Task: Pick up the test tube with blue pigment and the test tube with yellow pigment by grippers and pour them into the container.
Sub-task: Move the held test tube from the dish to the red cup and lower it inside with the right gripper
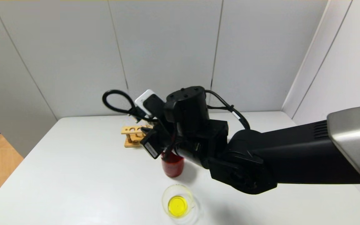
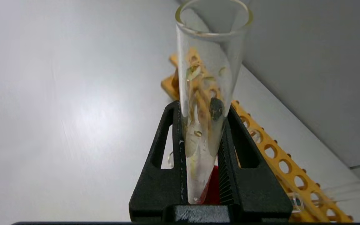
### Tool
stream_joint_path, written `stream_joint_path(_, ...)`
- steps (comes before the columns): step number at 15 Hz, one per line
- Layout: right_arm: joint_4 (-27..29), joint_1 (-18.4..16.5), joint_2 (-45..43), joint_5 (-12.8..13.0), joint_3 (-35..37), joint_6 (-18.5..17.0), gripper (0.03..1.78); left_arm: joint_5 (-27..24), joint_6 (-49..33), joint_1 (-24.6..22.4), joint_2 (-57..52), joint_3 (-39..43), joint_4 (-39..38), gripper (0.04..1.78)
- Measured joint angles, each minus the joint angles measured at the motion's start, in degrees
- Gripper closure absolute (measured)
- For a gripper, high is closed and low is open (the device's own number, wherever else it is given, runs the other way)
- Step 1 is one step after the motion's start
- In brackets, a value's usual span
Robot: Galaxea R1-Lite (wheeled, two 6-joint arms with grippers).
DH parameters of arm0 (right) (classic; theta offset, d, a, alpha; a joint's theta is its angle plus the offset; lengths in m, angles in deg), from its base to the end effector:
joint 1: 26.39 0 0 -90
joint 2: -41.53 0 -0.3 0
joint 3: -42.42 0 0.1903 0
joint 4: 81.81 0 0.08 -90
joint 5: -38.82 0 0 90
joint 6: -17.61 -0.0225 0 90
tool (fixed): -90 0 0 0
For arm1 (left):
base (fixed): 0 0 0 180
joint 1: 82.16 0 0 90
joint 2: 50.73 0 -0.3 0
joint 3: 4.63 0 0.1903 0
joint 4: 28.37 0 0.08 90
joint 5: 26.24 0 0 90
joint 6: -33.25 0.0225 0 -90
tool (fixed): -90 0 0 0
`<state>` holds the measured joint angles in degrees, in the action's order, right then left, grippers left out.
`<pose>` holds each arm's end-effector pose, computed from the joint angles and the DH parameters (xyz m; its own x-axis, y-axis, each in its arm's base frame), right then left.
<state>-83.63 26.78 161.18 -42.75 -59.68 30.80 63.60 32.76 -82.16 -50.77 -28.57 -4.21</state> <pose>0.2594 0.3408 0.1756 0.6881 0.6742 -0.2682 -0.7256 0.6378 -0.2583 -0.0236 -0.0001 0.0768 1.0000 -0.0028 -0.0031 0.0028 1.0000 -0.0086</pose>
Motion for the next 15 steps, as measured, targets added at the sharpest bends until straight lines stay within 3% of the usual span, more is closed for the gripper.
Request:
stream_joint_path(2,-1.16,-1.29,-2.10,-0.44,3.11,-3.66,1.45,-0.02,-0.02,0.00,0.00,0.00,-0.02,0.07)
stream_joint_path(6,-3.67,-3.94,-4.63,-0.33,7.38,-4.60,1.45,-0.02,0.02,0.00,0.00,0.00,-0.02,0.07)
stream_joint_path(11,-15.91,-4.52,-4.72,-0.27,11.85,-13.09,1.45,-0.02,0.02,0.00,0.00,-0.02,0.00,0.07)
stream_joint_path(15,-17.31,-4.49,-3.97,-0.30,14.47,-14.24,1.45,0.00,-0.02,0.00,0.00,-0.02,-0.02,0.07)
